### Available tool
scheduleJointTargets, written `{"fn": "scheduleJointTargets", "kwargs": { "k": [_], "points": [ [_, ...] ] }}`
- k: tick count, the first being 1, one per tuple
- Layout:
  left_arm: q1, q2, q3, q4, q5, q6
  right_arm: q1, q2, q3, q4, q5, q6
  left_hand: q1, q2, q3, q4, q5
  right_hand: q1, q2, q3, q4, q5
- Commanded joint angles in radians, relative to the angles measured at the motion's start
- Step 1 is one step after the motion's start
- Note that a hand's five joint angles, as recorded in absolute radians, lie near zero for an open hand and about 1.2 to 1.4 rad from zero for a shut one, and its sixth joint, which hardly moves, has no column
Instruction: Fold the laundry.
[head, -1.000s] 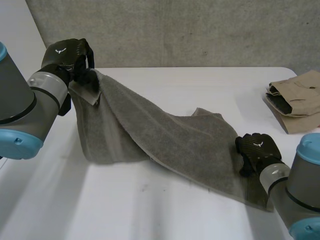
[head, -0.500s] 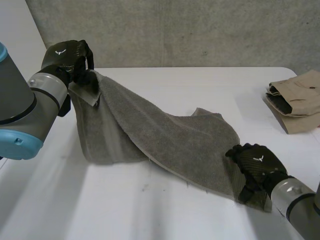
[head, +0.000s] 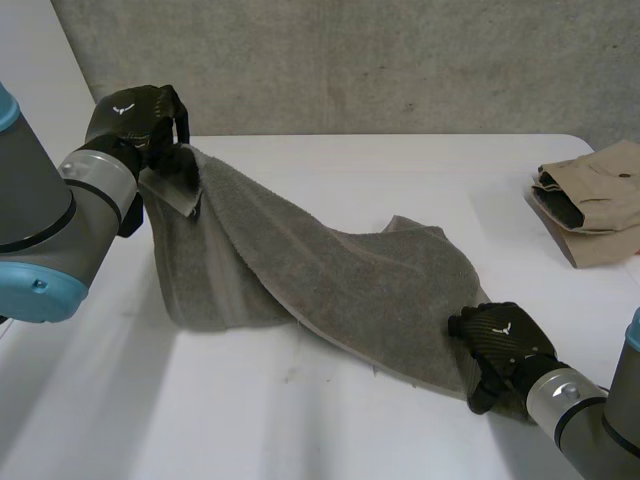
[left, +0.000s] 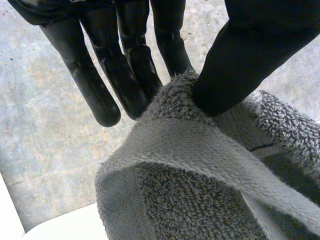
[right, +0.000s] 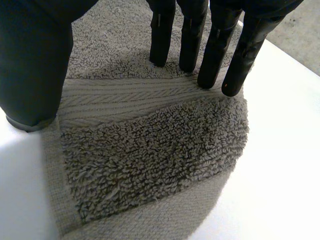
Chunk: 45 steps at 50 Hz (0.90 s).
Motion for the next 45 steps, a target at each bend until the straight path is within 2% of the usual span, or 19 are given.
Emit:
{"fn": "scheduleJointTargets", "kwargs": {
  "k": [1, 23, 45],
  "points": [
    [0.0, 0.0, -0.006, 0.0, 0.001, 0.0, -0.002, 0.004, -0.005, -0.013, 0.001, -0.011, 0.238, 0.195, 0.201, 0.193, 0.258, 0.171, 0.102, 0.099, 0.098, 0.118],
    [-0.005, 0.005, -0.015, 0.001, 0.001, 0.0, 0.001, 0.052, -0.091, -0.029, 0.006, -0.014, 0.238, 0.195, 0.201, 0.193, 0.258, 0.212, 0.143, 0.14, 0.139, 0.159],
    [-0.005, 0.005, -0.017, 0.0, 0.0, 0.0, 0.003, 0.099, -0.212, -0.063, 0.047, -0.031, 0.238, 0.195, 0.201, 0.193, 0.258, 0.514, 0.445, 0.442, 0.441, 0.461]
  ]
}}
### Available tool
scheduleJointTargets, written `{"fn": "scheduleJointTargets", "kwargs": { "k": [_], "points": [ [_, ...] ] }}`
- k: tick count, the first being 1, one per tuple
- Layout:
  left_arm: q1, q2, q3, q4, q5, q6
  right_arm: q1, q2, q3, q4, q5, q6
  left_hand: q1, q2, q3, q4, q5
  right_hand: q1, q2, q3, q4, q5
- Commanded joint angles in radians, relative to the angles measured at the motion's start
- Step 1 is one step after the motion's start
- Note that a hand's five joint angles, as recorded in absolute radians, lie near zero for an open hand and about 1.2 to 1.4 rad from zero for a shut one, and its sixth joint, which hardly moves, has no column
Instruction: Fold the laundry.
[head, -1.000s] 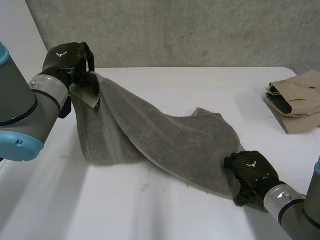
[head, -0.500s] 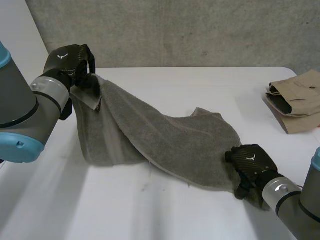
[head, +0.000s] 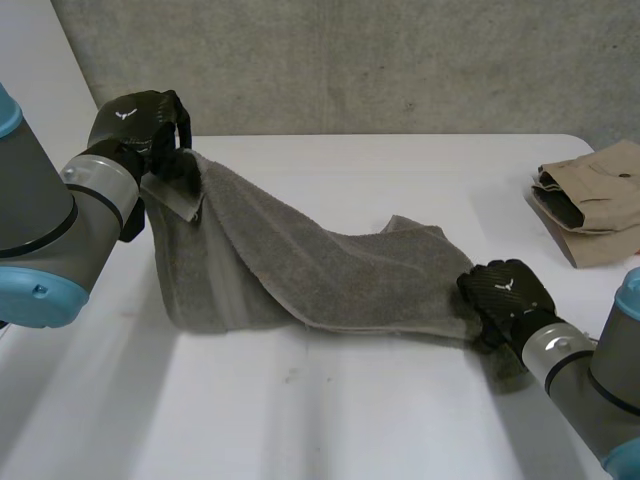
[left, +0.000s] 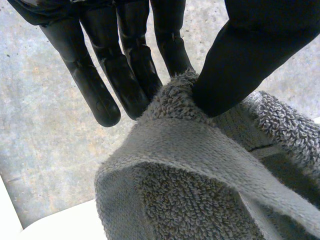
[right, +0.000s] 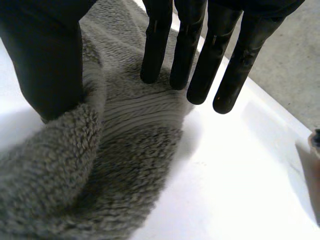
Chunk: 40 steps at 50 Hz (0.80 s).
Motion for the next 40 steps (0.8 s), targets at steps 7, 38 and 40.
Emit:
{"fn": "scheduleJointTargets", "kwargs": {
  "k": [7, 38, 40],
  "points": [
    [0.0, 0.001, -0.003, -0.005, 0.003, 0.002, -0.011, 0.023, -0.117, 0.036, 0.014, -0.016, 0.238, 0.195, 0.201, 0.193, 0.258, 0.775, 0.669, 0.67, 0.673, 0.711],
    [0.006, -0.134, -0.051, -0.086, 0.006, 0.255, -0.037, 0.224, -0.897, 0.987, 0.048, -0.326, 0.238, 0.195, 0.201, 0.193, 0.258, 0.775, 0.669, 0.67, 0.673, 0.711],
    [0.006, -0.172, 0.009, -0.06, 0.005, 0.256, 0.001, 0.273, -1.006, 0.9, 0.086, -0.29, 0.238, 0.195, 0.201, 0.193, 0.258, 0.775, 0.669, 0.67, 0.673, 0.711]
  ]
}}
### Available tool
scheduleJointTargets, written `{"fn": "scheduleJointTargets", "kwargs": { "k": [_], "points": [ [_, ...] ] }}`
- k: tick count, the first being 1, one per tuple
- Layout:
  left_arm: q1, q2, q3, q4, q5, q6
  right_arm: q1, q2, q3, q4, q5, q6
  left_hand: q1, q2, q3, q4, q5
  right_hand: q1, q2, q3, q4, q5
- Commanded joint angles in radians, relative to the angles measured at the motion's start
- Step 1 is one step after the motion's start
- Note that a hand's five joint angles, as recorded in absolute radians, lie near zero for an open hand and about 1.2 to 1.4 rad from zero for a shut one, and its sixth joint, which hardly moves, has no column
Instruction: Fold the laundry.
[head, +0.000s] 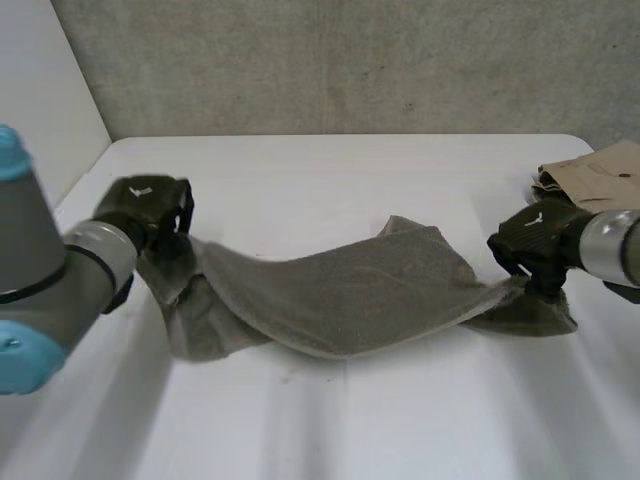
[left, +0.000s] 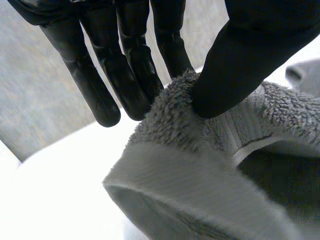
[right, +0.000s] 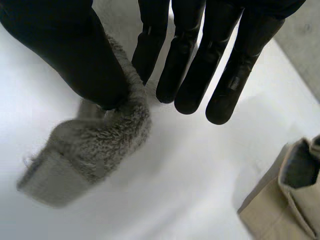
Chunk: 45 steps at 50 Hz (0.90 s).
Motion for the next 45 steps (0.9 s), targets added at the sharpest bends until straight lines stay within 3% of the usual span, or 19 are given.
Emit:
{"fn": "scheduleJointTargets", "kwargs": {
  "k": [1, 4, 8, 12, 16, 22, 26, 35, 45],
  "points": [
    [0.0, -0.235, 0.246, 0.123, -0.007, 0.049, 0.07, 0.219, -0.301, -0.174, 0.138, 0.078, 0.238, 0.194, 0.2, 0.193, 0.258, 0.406, 0.219, 0.215, 0.208, 0.23],
    [0.0, -0.265, 0.348, 0.2, -0.007, 0.048, 0.091, 0.243, -0.44, -0.333, 0.169, 0.139, 0.238, 0.194, 0.2, 0.193, 0.258, 0.406, 0.219, 0.215, 0.208, 0.23],
    [-0.001, -0.275, 0.481, 0.4, 0.002, 0.057, 0.102, 0.245, -0.592, -0.577, 0.184, 0.203, 0.238, 0.194, 0.2, 0.193, 0.258, 0.406, 0.219, 0.215, 0.208, 0.23],
    [0.005, -0.266, 0.57, 0.659, -0.002, 0.046, 0.11, 0.227, -0.654, -0.787, 0.209, 0.23, 0.238, 0.194, 0.2, 0.193, 0.258, 0.406, 0.219, 0.215, 0.208, 0.23],
    [0.006, -0.26, 0.601, 0.783, -0.013, 0.043, 0.125, 0.19, -0.651, -0.907, 0.233, 0.234, 0.238, 0.194, 0.2, 0.193, 0.258, 0.406, 0.219, 0.215, 0.208, 0.23],
    [0.009, -0.254, 0.521, 0.769, -0.008, 0.005, 0.156, 0.162, -0.587, -0.895, 0.227, 0.236, 0.238, 0.194, 0.2, 0.193, 0.258, 0.406, 0.219, 0.215, 0.208, 0.23],
    [0.031, -0.213, 0.367, 0.758, -0.001, -0.026, 0.148, 0.122, -0.423, -0.866, 0.207, 0.245, 0.238, 0.194, 0.2, 0.193, 0.258, 0.406, 0.219, 0.215, 0.208, 0.23],
    [0.048, -0.196, 0.052, 0.708, 0.001, -0.027, 0.133, 0.055, 0.037, -0.845, 0.048, 0.235, 0.238, 0.194, 0.2, 0.193, 0.258, 0.406, 0.219, 0.215, 0.208, 0.23],
    [0.065, -0.202, -0.129, 0.521, 0.002, 0.0, 0.069, 0.09, 0.308, -0.765, -0.035, 0.08, 0.238, 0.194, 0.2, 0.193, 0.258, 0.406, 0.219, 0.215, 0.208, 0.23]
  ]
}}
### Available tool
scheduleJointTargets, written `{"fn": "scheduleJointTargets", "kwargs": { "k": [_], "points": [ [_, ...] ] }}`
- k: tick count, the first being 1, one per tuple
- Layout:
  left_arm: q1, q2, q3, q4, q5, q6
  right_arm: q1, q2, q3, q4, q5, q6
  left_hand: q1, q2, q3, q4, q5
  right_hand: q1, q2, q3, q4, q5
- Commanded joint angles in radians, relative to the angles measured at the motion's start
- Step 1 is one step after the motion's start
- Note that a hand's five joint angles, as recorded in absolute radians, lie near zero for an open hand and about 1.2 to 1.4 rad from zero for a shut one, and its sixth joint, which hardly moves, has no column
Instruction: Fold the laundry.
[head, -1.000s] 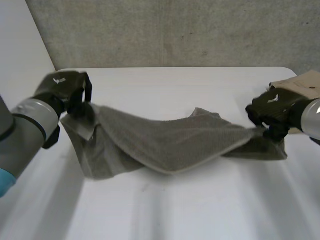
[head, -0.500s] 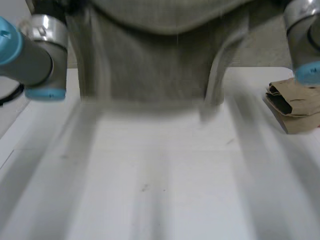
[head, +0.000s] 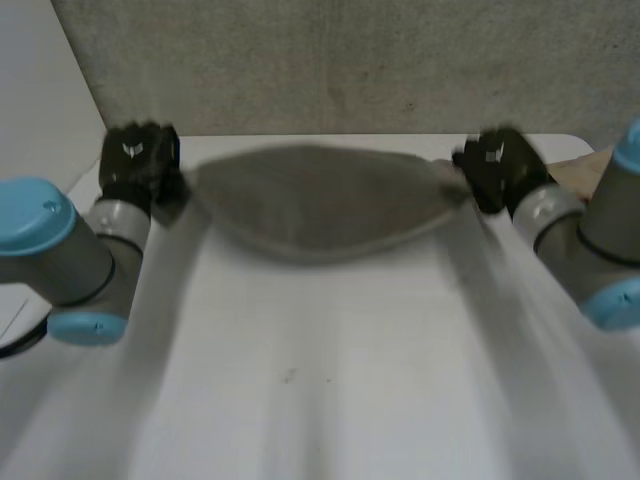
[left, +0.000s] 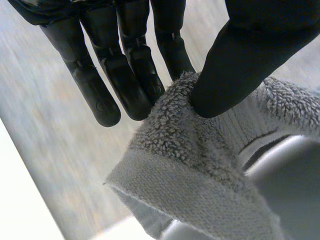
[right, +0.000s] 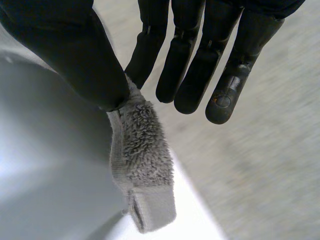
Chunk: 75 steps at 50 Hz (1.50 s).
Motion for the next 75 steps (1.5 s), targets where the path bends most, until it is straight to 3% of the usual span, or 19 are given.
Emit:
{"fn": "scheduleJointTargets", "kwargs": {
  "k": [1, 5, 13, 19, 22, 25, 29, 33, 39, 46, 54, 63, 75],
  "points": [
    [0.011, -0.003, -0.118, -0.155, 0.001, 0.029, -0.047, 0.032, 0.2, 0.096, -0.052, -0.172, 0.238, 0.193, 0.199, 0.193, 0.258, 0.406, 0.219, 0.215, 0.207, 0.23],
    [0.014, 0.018, -0.154, -0.261, 0.001, 0.061, -0.071, 0.021, 0.226, 0.184, -0.049, -0.217, 0.238, 0.193, 0.199, 0.193, 0.258, 0.406, 0.219, 0.215, 0.207, 0.23],
    [0.02, 0.179, -0.226, -0.563, -0.004, 0.156, -0.128, -0.066, 0.243, 0.567, -0.029, -0.243, 0.238, 0.193, 0.199, 0.193, 0.258, 0.406, 0.219, 0.215, 0.207, 0.23],
    [0.03, 0.304, -0.302, -0.781, 0.001, 0.249, -0.217, -0.206, 0.304, 0.742, -0.021, -0.409, 0.238, 0.193, 0.199, 0.193, 0.258, 0.406, 0.219, 0.215, 0.207, 0.23],
    [0.035, 0.33, -0.324, -0.81, 0.001, 0.286, -0.23, -0.241, 0.319, 0.781, -0.03, -0.479, 0.238, 0.193, 0.199, 0.193, 0.258, 0.406, 0.219, 0.215, 0.207, 0.23],
    [0.037, 0.342, -0.327, -0.81, -0.004, 0.323, -0.231, -0.246, 0.309, 0.773, -0.04, -0.472, 0.238, 0.193, 0.199, 0.193, 0.258, 0.406, 0.219, 0.215, 0.207, 0.23],
    [0.069, 0.341, -0.301, -0.742, 0.001, 0.314, -0.223, -0.246, 0.283, 0.642, -0.073, -0.357, 0.238, 0.193, 0.199, 0.193, 0.258, 0.406, 0.219, 0.215, 0.207, 0.23],
    [0.077, 0.328, -0.278, -0.639, -0.001, 0.309, -0.23, -0.241, 0.307, 0.444, -0.087, -0.158, 0.238, 0.193, 0.199, 0.193, 0.258, -0.352, -0.539, -0.543, -0.551, -0.527],
    [0.069, 0.29, -0.215, -0.525, -0.002, 0.257, -0.233, -0.215, 0.378, 0.275, -0.099, 0.072, 0.238, 0.193, 0.199, 0.193, 0.258, -0.638, -0.825, -0.829, -0.837, -0.814],
    [0.055, 0.23, -0.113, -0.513, -0.001, 0.173, -0.223, -0.137, 0.402, 0.186, -0.121, 0.126, 0.238, 0.193, 0.199, 0.193, 0.258, -0.559, -0.746, -0.75, -0.758, -0.735],
    [0.041, 0.114, -0.005, -0.513, -0.007, 0.168, -0.222, -0.027, 0.341, 0.167, -0.179, 0.102, 0.238, 0.193, 0.199, 0.193, 0.258, -0.439, -0.626, -0.629, -0.637, -0.614],
    [0.044, 0.014, 0.073, -0.513, -0.01, 0.156, -0.168, 0.045, 0.284, 0.155, -0.173, 0.116, 0.238, 0.193, 0.199, 0.193, 0.258, -0.43, -0.617, -0.621, -0.629, -0.605],
    [0.04, -0.008, 0.095, -0.513, -0.01, 0.151, -0.161, 0.09, 0.247, 0.121, -0.172, 0.102, 0.238, 0.193, 0.199, 0.193, 0.258, -0.227, -0.415, -0.418, -0.426, -0.403]
  ]
}}
